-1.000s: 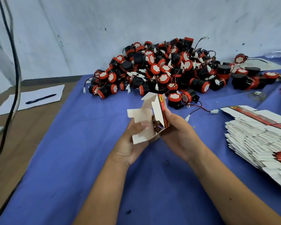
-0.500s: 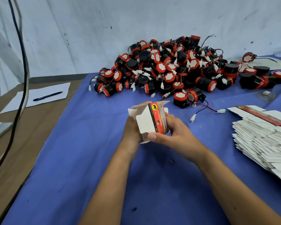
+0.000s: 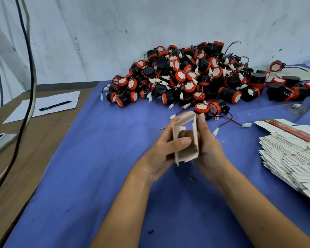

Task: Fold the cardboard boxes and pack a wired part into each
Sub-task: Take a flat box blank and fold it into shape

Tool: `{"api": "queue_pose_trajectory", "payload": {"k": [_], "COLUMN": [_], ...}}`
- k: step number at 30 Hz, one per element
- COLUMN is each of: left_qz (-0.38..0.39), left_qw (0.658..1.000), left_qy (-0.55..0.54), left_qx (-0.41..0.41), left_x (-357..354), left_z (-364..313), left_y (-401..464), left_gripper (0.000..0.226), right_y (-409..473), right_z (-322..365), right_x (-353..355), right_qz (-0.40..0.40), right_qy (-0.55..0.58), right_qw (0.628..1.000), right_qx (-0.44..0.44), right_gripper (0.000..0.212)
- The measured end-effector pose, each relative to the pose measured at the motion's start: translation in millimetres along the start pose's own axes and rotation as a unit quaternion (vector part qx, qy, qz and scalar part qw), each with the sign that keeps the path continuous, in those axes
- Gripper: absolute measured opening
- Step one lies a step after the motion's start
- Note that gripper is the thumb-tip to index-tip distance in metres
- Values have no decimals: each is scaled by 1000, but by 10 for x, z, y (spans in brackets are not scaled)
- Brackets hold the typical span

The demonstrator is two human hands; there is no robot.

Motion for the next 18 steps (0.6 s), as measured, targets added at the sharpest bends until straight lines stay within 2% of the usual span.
{"api": "queue_pose_trajectory", "payload": {"k": [1,3,5,7,11,13,15,16,18], "left_qz": [14,-7,-58,-65,-121,-110,-68,-53,-65], "left_qw": [1000,1000,995,993,989,989,992,993,993], "left_qy": [-4,18,74,88,82,98,104,107,103], "left_qx": [7,15,30,40,6,4,20,23,7], "left_x": [-9,-2,14,-26,-46,-55,-80,-90,-71], "left_z": [1,1,32,58,21,15,43,56,60], "left_y": [-4,5,10,-3,-21,-24,-23,-23,-12], "left_gripper": [86,95,79,65,60,69,92,97,79], "right_y": [-1,-12,-16,-11,15,10,13,18,23], "right_z": [8,24,-34,-99,-89,-68,-64,-71,-62], "right_x": [19,57,57,49,41,47,53,68,52], "right_qz": [-6,-16,-27,-33,-51,-63,-62,-65,-44], "right_qy": [35,74,110,120,99,94,82,72,67], "right_qw": [999,997,992,989,993,993,994,995,996], "right_qx": [-7,-20,-63,-80,-37,-36,-40,-40,-28], "right_gripper": [64,71,71,67,65,78,83,79,60]}}
Point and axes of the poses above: each hand's wrist, its own y-axis towards the middle knuckle, its own x-axis out of the back of the hand, z = x × y, the point moved 5 cm from there along y, towards the middle knuckle, and after that the axes turned 3 degrees about x, right-handed, at the moved point
